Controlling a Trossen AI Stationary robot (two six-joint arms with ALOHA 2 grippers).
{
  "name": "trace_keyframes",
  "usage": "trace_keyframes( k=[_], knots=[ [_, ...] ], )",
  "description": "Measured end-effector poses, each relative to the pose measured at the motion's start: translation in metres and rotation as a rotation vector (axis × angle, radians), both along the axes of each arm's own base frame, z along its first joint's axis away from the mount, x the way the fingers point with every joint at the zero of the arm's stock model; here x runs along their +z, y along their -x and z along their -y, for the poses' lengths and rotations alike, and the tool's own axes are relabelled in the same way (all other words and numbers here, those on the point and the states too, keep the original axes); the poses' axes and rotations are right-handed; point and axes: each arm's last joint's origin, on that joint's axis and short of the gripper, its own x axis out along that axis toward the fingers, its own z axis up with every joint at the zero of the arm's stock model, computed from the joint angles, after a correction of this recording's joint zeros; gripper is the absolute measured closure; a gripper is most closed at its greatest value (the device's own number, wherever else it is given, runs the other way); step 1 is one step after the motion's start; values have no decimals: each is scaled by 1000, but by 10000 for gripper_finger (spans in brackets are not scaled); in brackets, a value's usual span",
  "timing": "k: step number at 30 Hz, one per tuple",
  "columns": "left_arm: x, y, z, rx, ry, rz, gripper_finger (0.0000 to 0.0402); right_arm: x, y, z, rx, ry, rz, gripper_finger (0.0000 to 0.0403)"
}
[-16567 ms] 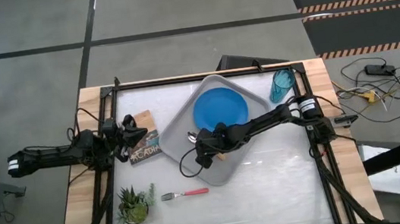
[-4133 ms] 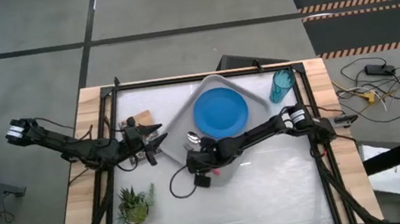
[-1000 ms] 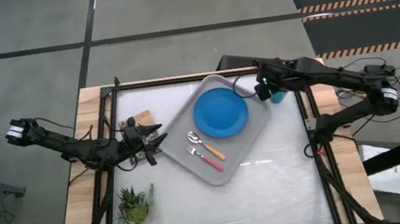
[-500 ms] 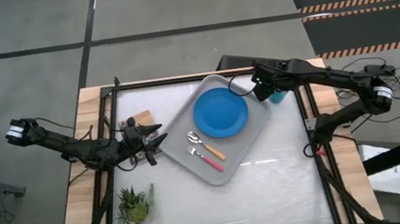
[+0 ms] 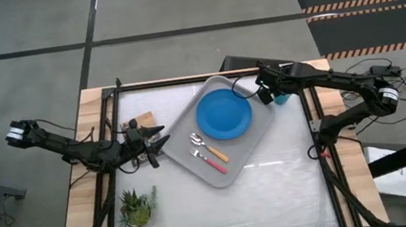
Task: Pick and place plate/cup/fork/spoon on tray
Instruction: Put the blue cup on the gray serving tray to the left of the blue plate
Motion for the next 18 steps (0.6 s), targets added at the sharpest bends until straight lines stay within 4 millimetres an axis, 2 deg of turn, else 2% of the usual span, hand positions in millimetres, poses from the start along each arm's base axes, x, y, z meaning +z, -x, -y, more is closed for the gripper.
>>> trace_keyframes(
  k=[4, 11, 18],
  knots=[
    [0, 0, 0, 0, 0, -1, 223, 0, 0, 0, 28, -6, -10, 386],
    [-1, 0, 0, 0, -1, -4, 224, 15, -3, 2, 52, 15, 1, 393],
    [-1, 0, 0, 0, -1, -3, 224, 52, -15, 0, 88, 87, 116, 394]
  ],
)
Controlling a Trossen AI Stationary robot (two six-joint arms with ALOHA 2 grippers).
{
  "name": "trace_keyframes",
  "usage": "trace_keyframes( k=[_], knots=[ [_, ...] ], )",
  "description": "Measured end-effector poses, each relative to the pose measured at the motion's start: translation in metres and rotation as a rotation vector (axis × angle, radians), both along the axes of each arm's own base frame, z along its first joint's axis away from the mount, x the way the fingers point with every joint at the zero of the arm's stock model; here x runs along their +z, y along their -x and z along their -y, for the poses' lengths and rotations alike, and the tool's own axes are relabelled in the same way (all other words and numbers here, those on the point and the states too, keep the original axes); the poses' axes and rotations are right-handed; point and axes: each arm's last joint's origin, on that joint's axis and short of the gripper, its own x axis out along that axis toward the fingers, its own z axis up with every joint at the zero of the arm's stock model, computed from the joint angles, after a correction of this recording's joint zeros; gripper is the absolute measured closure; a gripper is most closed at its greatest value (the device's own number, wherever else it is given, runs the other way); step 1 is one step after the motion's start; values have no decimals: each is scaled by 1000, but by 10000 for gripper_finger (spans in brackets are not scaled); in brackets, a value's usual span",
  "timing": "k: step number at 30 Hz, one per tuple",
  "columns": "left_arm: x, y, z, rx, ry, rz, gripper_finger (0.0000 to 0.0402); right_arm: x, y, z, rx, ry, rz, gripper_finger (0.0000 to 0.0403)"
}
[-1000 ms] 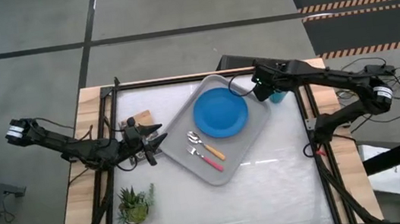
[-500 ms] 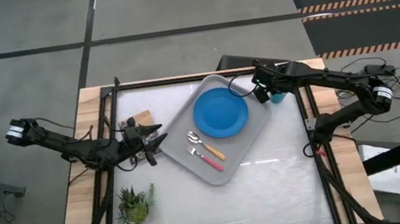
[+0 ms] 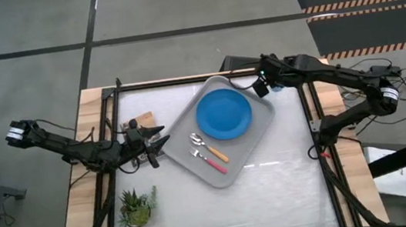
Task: Pick and place plate/cup/fork/spoon on tray
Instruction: Put the blue cup on the gray serving tray to the left of the blue plate
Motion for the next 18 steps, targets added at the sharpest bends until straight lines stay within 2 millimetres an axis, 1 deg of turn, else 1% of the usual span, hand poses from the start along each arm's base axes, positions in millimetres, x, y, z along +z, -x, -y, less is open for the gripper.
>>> trace_keyframes(
  k=[4, 8, 11, 15, 18],
  knots=[
    [0, 0, 0, 0, 0, 0, 223, 18, -13, -10, 64, 39, 72, 394],
    [0, 0, 0, 0, 0, 0, 223, 30, -35, -23, 143, 51, 116, 394],
    [0, 0, 0, 1, 0, 0, 223, 35, -55, -33, 200, 50, 130, 394],
    [0, 0, 0, 2, 0, 0, 223, 39, -89, -45, 301, 43, 132, 394],
    [-1, 0, 0, 2, -1, -1, 223, 41, -116, -50, 379, 21, 135, 394]
  ],
)
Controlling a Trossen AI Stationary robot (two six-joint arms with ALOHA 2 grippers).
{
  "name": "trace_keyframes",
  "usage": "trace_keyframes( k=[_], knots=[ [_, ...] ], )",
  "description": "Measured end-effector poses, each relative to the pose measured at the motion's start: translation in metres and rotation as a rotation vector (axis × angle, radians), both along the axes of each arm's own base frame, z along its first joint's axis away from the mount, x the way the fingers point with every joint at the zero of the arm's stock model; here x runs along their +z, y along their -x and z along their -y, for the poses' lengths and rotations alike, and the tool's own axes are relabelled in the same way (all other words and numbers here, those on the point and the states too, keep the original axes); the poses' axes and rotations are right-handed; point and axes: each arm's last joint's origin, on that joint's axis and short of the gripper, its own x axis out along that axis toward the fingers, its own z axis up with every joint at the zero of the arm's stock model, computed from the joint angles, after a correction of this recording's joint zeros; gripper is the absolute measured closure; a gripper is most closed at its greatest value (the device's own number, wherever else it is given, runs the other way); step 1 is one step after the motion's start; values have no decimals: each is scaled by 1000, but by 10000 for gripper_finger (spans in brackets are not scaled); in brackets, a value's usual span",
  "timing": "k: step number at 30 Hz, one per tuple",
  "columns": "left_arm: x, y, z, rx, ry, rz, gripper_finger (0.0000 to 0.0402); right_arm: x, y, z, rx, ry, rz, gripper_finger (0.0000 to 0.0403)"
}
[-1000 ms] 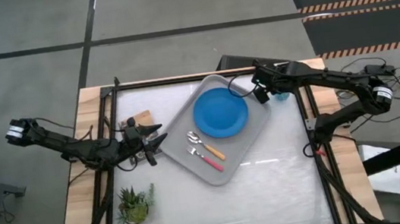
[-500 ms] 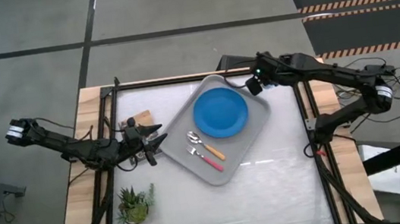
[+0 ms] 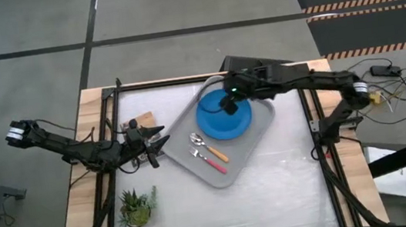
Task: Pick and place plate/cup/fork/spoon on tray
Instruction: Put the blue cup on the gray serving tray to the left of the blue plate
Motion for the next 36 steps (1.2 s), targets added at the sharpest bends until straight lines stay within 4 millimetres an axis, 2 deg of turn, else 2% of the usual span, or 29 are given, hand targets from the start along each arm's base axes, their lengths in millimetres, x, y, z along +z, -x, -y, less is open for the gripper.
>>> trace_keyframes(
  k=[6, 13, 21, 28, 36],
  knots=[
    [0, 0, 0, 3, 0, 0, 223, 0, -50, -3, 157, -29, -1, 394],
    [-1, 0, 0, 3, -1, -1, 223, -1, -95, -4, 298, -27, 15, 394],
    [0, 1, 0, 3, 1, 4, 223, -30, -138, -4, 447, -90, 10, 394],
    [0, 1, 0, 2, 1, 4, 223, -47, -160, -7, 518, -83, -4, 394],
    [0, 1, 0, 2, 1, 4, 223, -50, -163, -13, 572, -104, 6, 394]
  ],
)
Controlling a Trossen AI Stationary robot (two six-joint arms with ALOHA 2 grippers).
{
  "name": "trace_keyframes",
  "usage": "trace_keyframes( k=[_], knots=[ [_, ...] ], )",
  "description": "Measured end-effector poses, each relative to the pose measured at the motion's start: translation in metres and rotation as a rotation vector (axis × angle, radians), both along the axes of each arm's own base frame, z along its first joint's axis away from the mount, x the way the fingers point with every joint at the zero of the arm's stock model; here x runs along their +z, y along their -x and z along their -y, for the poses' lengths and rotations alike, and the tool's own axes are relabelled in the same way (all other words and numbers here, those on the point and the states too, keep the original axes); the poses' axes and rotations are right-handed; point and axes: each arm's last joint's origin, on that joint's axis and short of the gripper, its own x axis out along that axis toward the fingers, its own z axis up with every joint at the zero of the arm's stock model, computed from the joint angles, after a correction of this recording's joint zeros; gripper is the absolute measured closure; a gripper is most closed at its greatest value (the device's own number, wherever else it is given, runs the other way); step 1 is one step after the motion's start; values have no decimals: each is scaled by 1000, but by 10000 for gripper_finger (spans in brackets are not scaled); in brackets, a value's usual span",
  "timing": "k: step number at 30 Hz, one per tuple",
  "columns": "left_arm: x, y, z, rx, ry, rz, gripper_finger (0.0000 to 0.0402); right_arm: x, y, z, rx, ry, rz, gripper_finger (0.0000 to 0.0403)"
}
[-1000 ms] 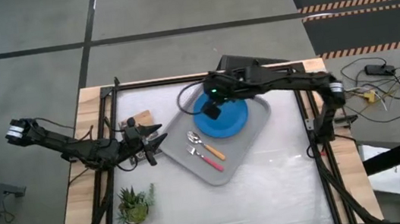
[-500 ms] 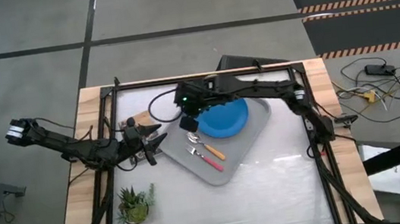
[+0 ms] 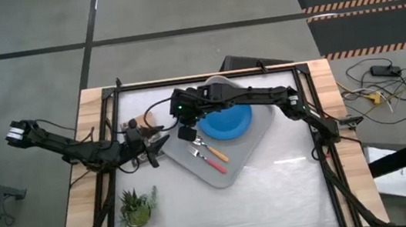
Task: Pick and place plate/cup/fork/spoon on tray
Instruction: Put the blue cup on the gray serving tray to the left of the blue plate
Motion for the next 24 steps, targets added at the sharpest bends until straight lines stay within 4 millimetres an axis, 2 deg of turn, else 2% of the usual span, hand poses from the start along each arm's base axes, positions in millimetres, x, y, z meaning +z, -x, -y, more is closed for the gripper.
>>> trace_keyframes(
  k=[7, 14, 18, 24],
  knots=[
    [0, 0, 0, 0, 0, 0, 223, -4, -8, -11, 48, 20, 34, 394],
    [0, 0, 0, 0, 0, 0, 223, -23, -16, -17, 72, 21, -8, 394],
    [0, 0, 0, 0, 0, 0, 223, -24, -17, -18, 75, 22, -8, 393],
    [0, 0, 0, 0, 0, 0, 223, -24, -17, -18, 70, 21, -3, 360]
  ],
)
